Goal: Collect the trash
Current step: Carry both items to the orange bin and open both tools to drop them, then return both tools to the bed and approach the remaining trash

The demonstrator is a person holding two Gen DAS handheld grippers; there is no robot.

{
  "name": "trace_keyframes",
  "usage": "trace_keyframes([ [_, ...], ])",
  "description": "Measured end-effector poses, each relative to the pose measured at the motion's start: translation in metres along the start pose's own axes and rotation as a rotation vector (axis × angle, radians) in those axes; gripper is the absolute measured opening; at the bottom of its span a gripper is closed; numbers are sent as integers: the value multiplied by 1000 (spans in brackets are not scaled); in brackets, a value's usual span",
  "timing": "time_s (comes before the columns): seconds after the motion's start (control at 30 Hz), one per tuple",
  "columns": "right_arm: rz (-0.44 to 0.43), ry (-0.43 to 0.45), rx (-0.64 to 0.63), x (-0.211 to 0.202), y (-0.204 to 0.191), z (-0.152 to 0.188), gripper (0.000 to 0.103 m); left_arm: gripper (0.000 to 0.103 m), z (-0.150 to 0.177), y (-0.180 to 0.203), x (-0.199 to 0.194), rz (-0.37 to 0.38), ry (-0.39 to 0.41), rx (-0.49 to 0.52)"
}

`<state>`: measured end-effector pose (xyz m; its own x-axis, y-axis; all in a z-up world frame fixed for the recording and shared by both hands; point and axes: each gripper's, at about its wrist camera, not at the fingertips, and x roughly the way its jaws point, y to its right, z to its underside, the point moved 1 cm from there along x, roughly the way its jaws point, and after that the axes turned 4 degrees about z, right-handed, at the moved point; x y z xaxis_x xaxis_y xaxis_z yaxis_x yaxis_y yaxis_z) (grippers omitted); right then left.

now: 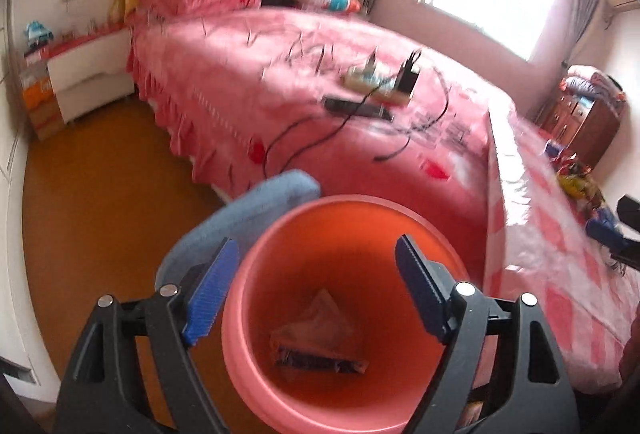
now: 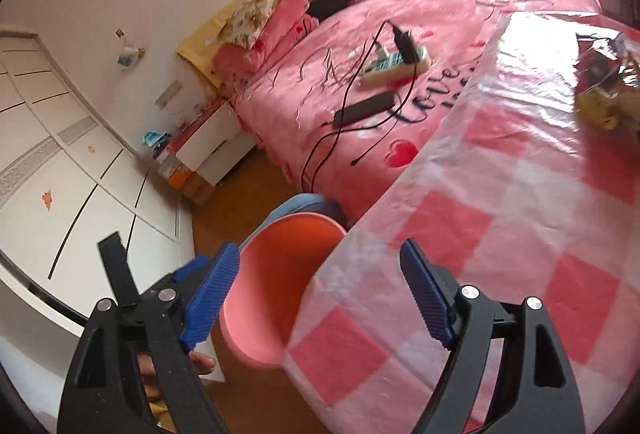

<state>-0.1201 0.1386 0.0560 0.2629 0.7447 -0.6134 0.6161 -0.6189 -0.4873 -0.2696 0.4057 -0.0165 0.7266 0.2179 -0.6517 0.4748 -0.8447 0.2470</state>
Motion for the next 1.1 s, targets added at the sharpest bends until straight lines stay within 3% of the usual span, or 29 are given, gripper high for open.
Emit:
trace_keyframes([
  [0.17, 3, 53, -9, -15, 14, 8, 83, 83, -8, 15, -13, 27, 40, -8],
  [0.27, 13, 118, -6, -30, 25, 13, 93, 83, -11, 29, -18, 30, 47, 1],
  [0.6, 66, 287, -83, -75, 47, 17, 98, 83, -15, 94, -14, 77, -18, 54],
  [0.73, 42, 292, -28, -84, 67, 18, 98, 83, -12, 127, -10, 68, -60, 147],
  [0.9, 42, 310, 32, -97, 94, 19, 98, 83, -12, 162, -6, 90, -93, 190],
  [1.1, 136, 384, 94, -128, 127, 17, 98, 83, -17, 208, 2, 150, -122, 236],
])
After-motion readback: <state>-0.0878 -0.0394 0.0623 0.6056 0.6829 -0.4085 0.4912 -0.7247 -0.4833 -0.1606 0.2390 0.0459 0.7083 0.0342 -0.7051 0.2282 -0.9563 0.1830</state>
